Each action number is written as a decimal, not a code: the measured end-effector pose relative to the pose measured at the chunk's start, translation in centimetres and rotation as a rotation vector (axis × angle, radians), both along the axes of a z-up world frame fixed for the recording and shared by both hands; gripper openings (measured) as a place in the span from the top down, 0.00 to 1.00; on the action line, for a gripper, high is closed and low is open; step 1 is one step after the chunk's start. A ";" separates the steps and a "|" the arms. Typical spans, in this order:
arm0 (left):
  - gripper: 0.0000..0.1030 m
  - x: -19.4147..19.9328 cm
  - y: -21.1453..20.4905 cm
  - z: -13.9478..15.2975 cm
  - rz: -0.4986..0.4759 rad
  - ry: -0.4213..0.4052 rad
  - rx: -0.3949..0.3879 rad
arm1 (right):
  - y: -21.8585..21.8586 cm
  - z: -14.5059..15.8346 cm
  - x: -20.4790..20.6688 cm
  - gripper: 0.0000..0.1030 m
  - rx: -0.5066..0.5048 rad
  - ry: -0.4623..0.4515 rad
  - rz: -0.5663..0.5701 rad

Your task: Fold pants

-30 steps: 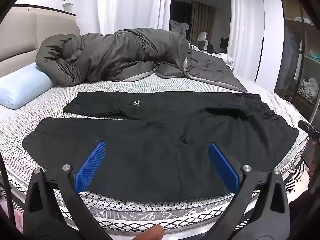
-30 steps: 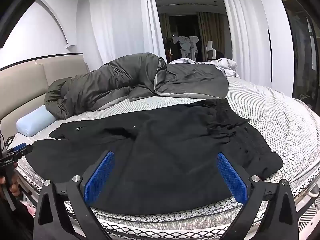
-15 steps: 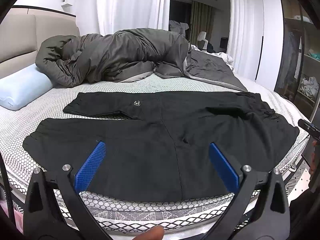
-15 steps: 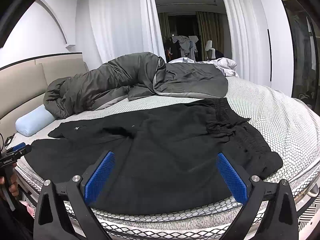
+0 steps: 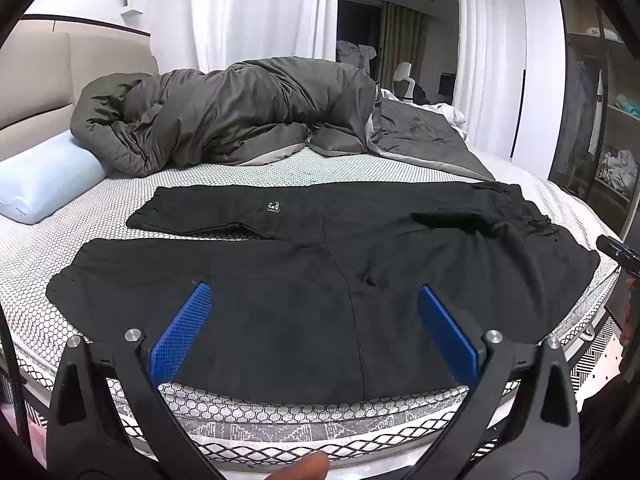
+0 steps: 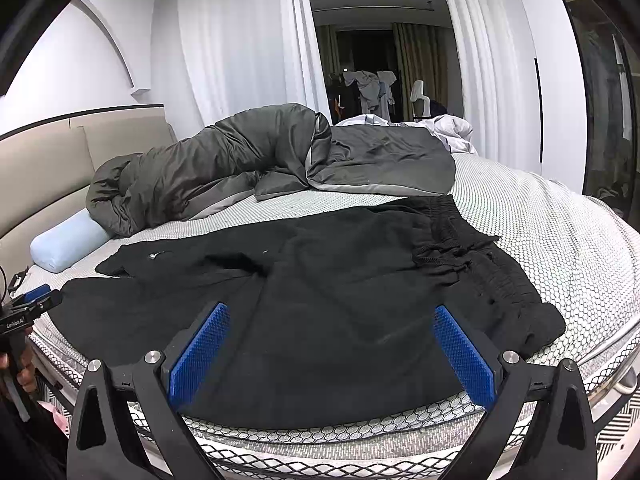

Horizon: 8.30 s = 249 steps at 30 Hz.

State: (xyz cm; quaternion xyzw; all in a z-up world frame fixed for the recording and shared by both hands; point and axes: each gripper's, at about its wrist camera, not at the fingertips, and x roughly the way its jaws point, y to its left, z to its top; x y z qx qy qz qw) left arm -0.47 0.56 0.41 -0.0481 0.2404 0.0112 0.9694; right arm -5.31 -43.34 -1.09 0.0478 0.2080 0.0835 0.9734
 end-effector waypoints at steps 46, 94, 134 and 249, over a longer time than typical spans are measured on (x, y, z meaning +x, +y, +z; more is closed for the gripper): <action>0.01 0.1 0.1 0.1 0.003 -0.002 0.009 | -0.2 -0.2 0.4 0.00 0.014 0.029 -0.032; 0.96 5.3 24.3 -8.2 0.446 0.245 -0.441 | -10.4 -5.1 3.5 0.00 0.031 0.206 -0.176; 0.95 2.4 23.4 -7.5 0.432 0.191 -0.420 | -18.7 -4.7 3.2 0.49 0.284 0.338 -0.369; 0.99 1.0 28.2 -4.8 0.395 0.194 -0.565 | -18.8 -8.1 2.8 0.87 0.534 0.279 -0.229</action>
